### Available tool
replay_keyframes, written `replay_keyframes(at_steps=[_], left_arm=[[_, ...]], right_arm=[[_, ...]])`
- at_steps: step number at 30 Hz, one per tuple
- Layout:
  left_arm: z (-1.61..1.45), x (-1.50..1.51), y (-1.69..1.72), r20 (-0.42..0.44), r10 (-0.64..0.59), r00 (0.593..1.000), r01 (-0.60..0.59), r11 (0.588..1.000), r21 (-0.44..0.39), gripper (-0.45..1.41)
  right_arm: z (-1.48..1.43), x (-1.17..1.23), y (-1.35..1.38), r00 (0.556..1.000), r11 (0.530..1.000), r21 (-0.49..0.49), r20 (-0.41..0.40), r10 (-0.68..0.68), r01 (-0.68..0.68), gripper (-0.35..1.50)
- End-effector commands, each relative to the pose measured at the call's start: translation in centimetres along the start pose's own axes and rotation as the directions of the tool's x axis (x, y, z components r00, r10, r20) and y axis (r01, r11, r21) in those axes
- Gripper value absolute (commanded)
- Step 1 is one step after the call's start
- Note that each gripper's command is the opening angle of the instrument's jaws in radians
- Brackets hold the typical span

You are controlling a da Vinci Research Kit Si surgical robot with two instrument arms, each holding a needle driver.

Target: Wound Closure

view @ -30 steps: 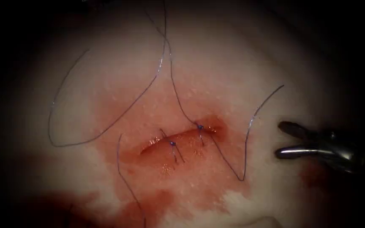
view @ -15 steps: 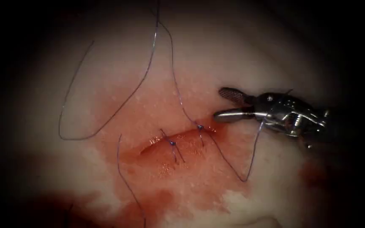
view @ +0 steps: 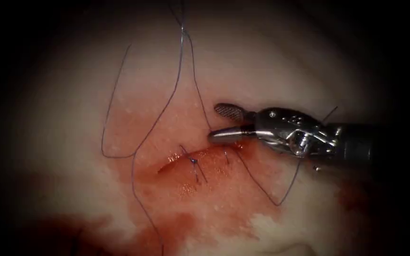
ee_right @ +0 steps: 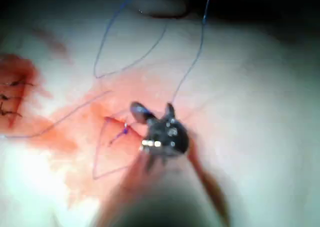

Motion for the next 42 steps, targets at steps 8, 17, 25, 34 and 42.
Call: replay_keyframes(at_steps=[8, 17, 25, 34, 42], left_arm=[[0.15, 0.07, 0.03, -0.004, 0.011, 1.0, -0.011, 1.0, -0.015, -0.45], [0.27, 0.21, 0.13, -0.011, 0.016, 1.0, -0.016, 0.999, -0.031, -0.45], [0.36, 0.25, 0.19, -0.016, 0.013, 1.0, -0.013, 0.999, -0.042, -0.45], [0.45, 0.31, 0.26, -0.024, 0.019, 1.0, -0.021, 0.998, -0.055, -0.45], [0.5, 0.34, 0.3, -0.03, 0.017, 0.999, -0.019, 0.998, -0.063, -0.45]], right_arm=[[0.21, -0.07, 0.09, 1.0, 1.0, -0.01, 0.004, -0.005, 0.006, 1.31], [0.32, -0.11, 0.16, 1.0, 1.0, -0.021, 0.011, 0.002, -0.002, 1.33], [0.5, -0.13, 0.17, 1.0, 0.999, -0.032, 0.012, -0.001, 0.002, 1.33], [0.65, -0.14, 0.18, 1.0, 0.999, -0.038, 0.018, 0.001, 0.0, 1.35], [0.7, -0.13, 0.19, 1.0, 0.999, -0.042, 0.016, 0.001, -0.001, 1.35]])
